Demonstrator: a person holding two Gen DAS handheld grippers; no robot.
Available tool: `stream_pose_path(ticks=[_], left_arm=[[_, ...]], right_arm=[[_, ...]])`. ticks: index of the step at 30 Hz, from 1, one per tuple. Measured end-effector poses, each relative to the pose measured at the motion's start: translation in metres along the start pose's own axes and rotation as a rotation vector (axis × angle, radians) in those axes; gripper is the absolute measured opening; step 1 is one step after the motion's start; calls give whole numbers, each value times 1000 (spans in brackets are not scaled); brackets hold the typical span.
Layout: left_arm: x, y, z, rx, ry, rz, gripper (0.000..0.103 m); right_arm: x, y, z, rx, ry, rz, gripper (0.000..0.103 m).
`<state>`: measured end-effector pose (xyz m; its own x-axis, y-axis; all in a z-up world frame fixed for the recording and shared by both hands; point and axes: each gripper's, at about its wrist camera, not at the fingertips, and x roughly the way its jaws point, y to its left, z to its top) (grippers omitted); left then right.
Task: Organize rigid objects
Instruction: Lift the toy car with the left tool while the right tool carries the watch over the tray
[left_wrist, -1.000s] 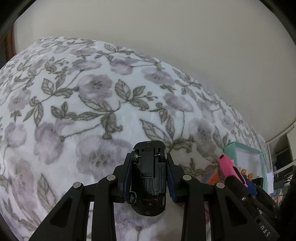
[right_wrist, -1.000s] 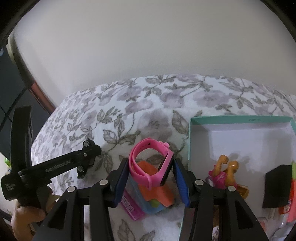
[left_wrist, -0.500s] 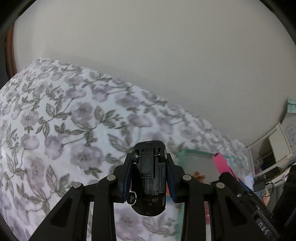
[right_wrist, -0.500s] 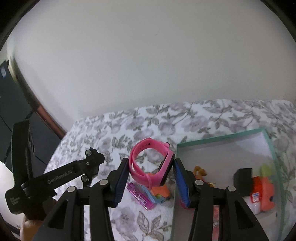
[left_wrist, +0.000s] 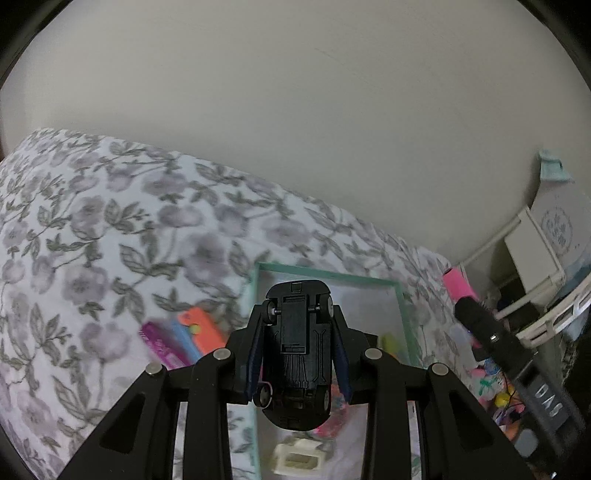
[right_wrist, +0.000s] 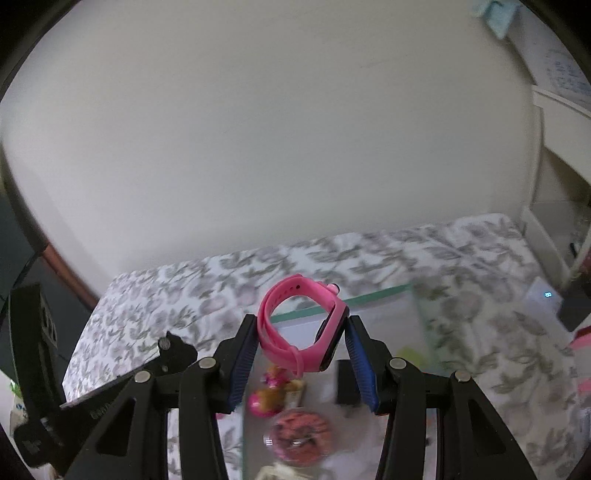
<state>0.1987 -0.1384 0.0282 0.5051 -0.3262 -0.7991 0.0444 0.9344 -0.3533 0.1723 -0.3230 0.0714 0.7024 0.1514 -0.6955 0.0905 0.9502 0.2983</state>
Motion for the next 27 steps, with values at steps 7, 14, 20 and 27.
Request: stream_pose_path(ticks=[7,14,20,27], left_arm=[[31,-32,-8,30,44,-64,34],[60,-37,-16,52,73,-57,34],[75,-38,-27,92,80,-52,34],[86,-33,-33,84,97,-75,34]], right_arm=[[-4,-41,8,50,-6,-17,51],[30,-60,-7,66,92,-57,51],[66,-70,-27,58,185,-109,51],[87,-79,-43,55,248,-157,51]])
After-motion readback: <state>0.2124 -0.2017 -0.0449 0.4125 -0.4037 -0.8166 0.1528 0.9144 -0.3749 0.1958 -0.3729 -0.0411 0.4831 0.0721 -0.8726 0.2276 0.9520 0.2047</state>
